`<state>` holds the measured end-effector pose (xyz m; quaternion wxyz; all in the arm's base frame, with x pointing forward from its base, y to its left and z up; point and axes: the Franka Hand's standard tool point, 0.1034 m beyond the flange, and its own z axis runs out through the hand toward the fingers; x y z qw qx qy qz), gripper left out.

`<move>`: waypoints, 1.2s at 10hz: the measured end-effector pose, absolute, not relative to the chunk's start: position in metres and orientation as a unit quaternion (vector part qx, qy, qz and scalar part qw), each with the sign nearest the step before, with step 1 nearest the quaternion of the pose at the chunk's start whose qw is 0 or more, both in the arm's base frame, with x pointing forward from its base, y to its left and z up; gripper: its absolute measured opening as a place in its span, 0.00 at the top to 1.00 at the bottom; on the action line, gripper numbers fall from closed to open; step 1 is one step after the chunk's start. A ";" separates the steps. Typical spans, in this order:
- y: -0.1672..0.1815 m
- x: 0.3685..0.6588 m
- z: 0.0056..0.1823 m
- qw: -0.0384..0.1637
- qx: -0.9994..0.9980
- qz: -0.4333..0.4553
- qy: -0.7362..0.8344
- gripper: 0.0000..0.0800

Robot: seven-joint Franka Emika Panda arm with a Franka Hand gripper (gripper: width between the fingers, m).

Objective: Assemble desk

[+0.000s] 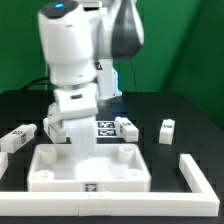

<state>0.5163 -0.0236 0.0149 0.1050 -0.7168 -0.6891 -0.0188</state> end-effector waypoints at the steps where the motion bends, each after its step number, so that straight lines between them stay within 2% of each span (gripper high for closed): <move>1: -0.012 0.529 0.013 0.104 -0.717 -0.025 -0.689 0.91; 3: 0.001 0.535 0.013 0.114 -0.725 -0.020 -0.678 0.91; 5: 0.030 0.538 0.015 0.107 -0.720 -0.005 -0.686 0.91; 11: 0.029 0.537 0.012 0.105 -0.724 0.001 -0.682 0.91; 12: 0.029 0.537 0.012 0.105 -0.724 0.001 -0.682 0.64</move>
Offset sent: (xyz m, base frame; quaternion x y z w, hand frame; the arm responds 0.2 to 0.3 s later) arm 0.0465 0.0490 -0.0017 -0.0246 0.0077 -0.0069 0.9996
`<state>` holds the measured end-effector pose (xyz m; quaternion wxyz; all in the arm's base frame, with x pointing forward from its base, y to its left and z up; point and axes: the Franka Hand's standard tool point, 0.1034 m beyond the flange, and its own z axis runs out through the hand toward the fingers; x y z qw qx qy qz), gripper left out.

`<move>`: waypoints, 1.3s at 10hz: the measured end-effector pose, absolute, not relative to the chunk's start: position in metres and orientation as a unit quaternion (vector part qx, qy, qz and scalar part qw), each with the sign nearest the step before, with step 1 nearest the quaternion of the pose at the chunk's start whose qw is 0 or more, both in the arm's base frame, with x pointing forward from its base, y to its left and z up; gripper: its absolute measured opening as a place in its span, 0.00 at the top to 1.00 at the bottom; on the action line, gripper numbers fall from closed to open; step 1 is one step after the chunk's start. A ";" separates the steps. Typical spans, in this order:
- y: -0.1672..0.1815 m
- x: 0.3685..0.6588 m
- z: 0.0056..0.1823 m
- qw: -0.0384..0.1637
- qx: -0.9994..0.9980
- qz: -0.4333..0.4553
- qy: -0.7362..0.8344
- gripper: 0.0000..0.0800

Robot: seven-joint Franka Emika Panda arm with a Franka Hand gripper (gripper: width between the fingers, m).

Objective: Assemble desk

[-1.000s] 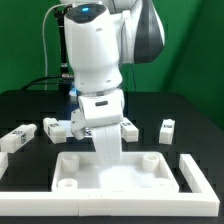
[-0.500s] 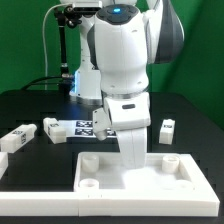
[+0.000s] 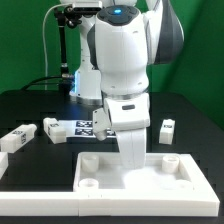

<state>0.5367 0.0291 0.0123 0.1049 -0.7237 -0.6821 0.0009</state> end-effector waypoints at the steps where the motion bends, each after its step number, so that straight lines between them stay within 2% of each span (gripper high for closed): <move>1: 0.029 0.537 0.012 0.105 -0.724 0.001 -0.682 0.64; 2: 0.029 0.537 0.012 0.105 -0.724 0.001 -0.682 0.42; 3: 0.029 0.536 0.012 0.105 -0.724 0.001 -0.682 0.25; 4: 0.029 0.536 0.011 0.106 -0.724 0.001 -0.682 0.25; 5: 0.029 0.536 0.011 0.106 -0.724 0.001 -0.682 0.20; 11: 0.028 0.536 0.012 0.105 -0.724 0.001 -0.682 0.19; 12: 0.029 0.537 0.014 0.104 -0.730 0.002 -0.676 0.19; 13: 0.036 0.540 0.033 0.094 -0.763 0.013 -0.640 0.19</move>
Offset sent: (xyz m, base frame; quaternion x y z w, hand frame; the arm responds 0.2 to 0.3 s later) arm 0.0000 0.0000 0.0000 0.0000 0.0000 0.0000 1.0000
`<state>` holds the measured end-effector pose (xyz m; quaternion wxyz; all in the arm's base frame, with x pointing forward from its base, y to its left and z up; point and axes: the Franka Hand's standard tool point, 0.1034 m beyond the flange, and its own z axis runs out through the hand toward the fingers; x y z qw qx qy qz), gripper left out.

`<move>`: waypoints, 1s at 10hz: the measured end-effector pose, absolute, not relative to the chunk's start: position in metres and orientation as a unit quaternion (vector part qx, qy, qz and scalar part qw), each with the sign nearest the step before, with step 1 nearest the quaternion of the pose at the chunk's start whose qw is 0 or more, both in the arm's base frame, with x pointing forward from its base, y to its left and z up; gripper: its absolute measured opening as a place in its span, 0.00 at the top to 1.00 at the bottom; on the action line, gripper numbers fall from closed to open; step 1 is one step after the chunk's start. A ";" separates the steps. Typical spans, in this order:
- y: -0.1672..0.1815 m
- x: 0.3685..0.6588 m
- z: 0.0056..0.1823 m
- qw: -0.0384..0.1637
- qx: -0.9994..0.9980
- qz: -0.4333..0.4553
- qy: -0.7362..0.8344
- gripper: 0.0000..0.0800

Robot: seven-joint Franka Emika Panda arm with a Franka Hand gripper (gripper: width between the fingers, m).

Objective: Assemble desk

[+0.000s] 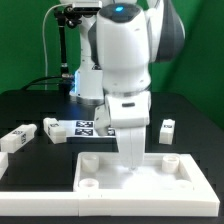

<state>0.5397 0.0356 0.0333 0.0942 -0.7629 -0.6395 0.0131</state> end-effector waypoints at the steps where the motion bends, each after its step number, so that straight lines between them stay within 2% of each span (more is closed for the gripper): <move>1: 0.044 0.539 0.049 0.084 -0.782 0.014 -0.617 0.19; 4: 0.085 0.536 0.067 0.073 -0.864 0.026 -0.497 0.19; 8: 0.091 0.535 0.067 0.071 -0.917 0.034 -0.390 0.19; 10: 0.115 0.519 0.079 0.059 -0.963 0.055 -0.259 0.19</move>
Offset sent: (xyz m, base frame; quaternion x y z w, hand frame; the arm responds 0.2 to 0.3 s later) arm -0.0069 0.0449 0.0236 -0.0292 -0.0523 0.2519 0.9659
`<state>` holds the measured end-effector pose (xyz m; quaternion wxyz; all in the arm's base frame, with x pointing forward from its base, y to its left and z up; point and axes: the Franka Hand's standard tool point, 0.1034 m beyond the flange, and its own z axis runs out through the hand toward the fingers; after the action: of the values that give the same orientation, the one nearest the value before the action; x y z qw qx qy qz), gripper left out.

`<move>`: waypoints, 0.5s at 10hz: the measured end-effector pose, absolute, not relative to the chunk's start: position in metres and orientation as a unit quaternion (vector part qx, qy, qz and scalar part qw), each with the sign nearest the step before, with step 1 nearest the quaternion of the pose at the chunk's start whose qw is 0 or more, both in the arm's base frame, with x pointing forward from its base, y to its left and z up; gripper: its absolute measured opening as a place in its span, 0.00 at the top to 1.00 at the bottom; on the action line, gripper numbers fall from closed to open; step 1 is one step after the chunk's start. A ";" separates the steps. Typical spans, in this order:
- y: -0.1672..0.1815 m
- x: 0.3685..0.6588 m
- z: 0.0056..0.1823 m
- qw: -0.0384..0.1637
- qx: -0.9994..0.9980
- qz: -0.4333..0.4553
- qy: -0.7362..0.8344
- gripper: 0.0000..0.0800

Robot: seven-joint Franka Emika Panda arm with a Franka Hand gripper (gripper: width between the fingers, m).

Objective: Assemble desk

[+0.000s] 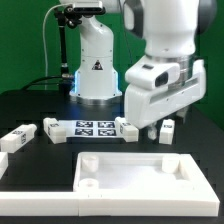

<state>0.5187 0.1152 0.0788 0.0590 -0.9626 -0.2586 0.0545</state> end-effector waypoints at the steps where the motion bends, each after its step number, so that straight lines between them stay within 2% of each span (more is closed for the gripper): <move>1: 0.129 0.509 0.085 0.053 -0.977 0.064 -0.195 0.19; 5: 0.135 0.508 0.084 0.048 -0.995 0.073 -0.049 0.19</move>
Offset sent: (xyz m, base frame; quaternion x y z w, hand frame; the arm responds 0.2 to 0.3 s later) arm 0.0000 0.0000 0.0000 0.0000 0.0000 0.1938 0.9810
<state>0.5078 0.1347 0.0840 0.0482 -0.9949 -0.0491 0.0732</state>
